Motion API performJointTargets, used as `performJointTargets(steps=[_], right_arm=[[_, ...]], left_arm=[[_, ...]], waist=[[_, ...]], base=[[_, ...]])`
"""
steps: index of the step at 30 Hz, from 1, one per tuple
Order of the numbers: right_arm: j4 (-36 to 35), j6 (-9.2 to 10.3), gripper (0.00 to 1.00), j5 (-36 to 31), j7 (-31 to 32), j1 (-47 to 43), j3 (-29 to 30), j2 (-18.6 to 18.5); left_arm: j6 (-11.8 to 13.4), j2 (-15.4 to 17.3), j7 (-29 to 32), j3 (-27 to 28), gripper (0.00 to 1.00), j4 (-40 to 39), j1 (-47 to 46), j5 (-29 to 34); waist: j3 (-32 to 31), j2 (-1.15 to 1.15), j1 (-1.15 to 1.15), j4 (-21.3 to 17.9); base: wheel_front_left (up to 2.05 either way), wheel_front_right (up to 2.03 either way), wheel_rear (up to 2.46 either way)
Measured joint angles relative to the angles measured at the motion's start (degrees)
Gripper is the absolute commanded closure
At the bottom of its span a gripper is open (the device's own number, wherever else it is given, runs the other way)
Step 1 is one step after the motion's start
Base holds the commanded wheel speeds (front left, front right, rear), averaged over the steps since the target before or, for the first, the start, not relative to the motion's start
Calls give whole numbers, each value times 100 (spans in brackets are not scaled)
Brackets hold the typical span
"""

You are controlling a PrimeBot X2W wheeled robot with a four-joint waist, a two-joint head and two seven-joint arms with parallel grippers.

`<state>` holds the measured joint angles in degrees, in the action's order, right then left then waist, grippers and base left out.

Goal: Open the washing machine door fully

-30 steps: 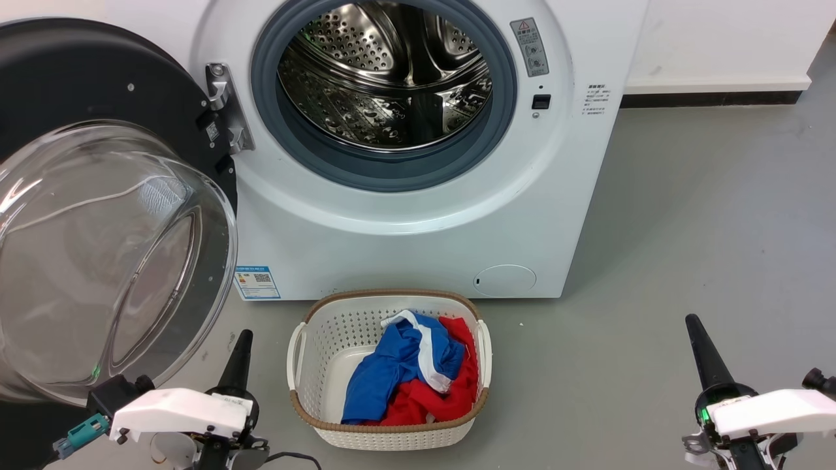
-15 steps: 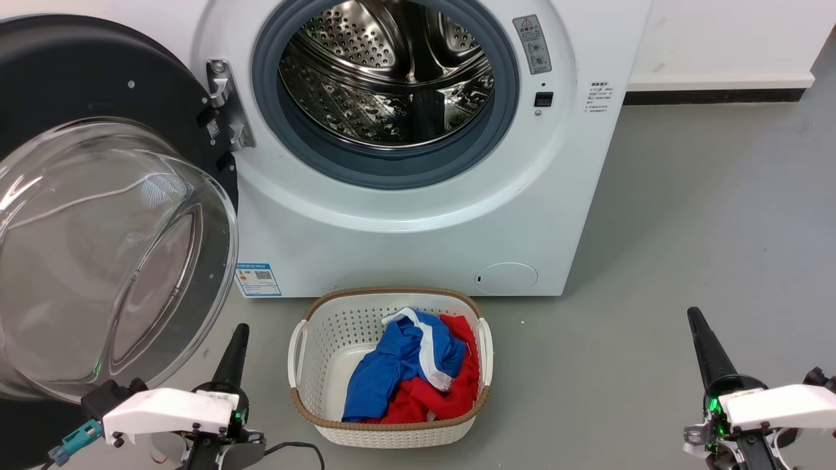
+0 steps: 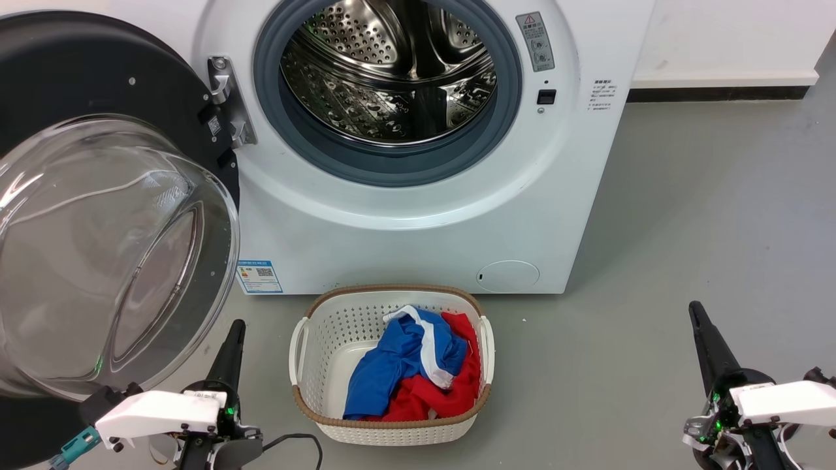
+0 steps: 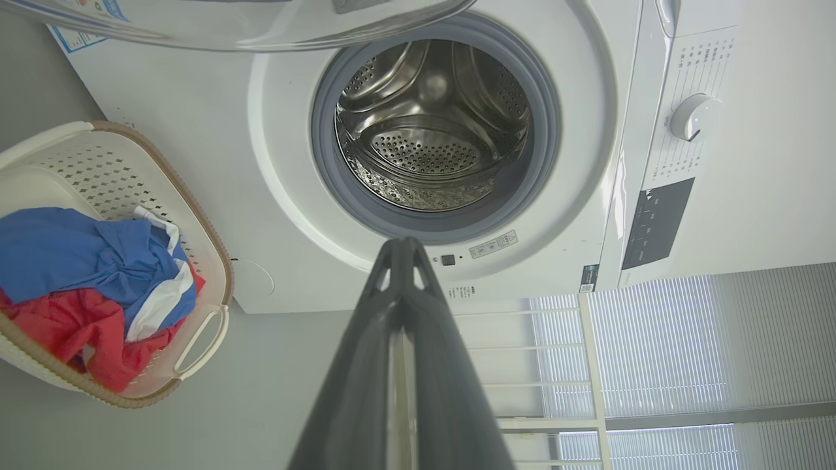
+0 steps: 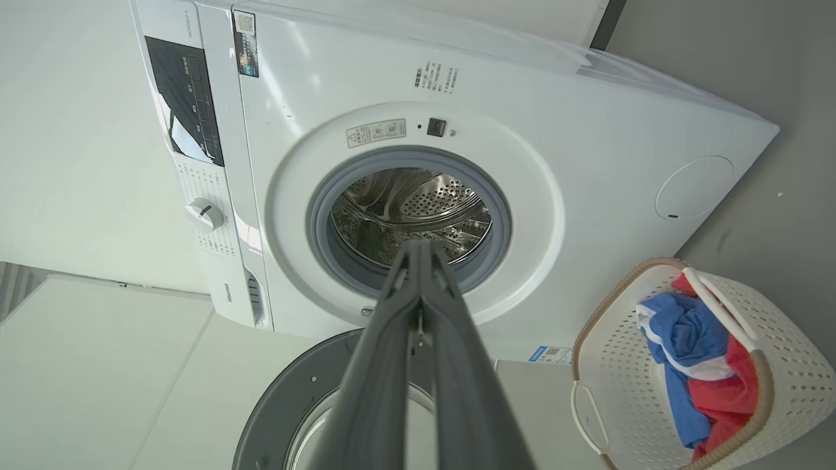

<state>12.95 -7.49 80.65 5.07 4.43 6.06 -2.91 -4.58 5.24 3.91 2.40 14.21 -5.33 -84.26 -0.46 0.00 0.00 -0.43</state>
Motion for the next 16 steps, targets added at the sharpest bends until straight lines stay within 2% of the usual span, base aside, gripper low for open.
performJointTargets(steps=[16], right_arm=[[63, 0, 100, 722, 89, 66, 29, 0]], left_arm=[[-196, -148, 151, 256, 100, -2, -52, -511]], waist=[[39, 0, 0, 26]], base=[[0, 0, 0]])
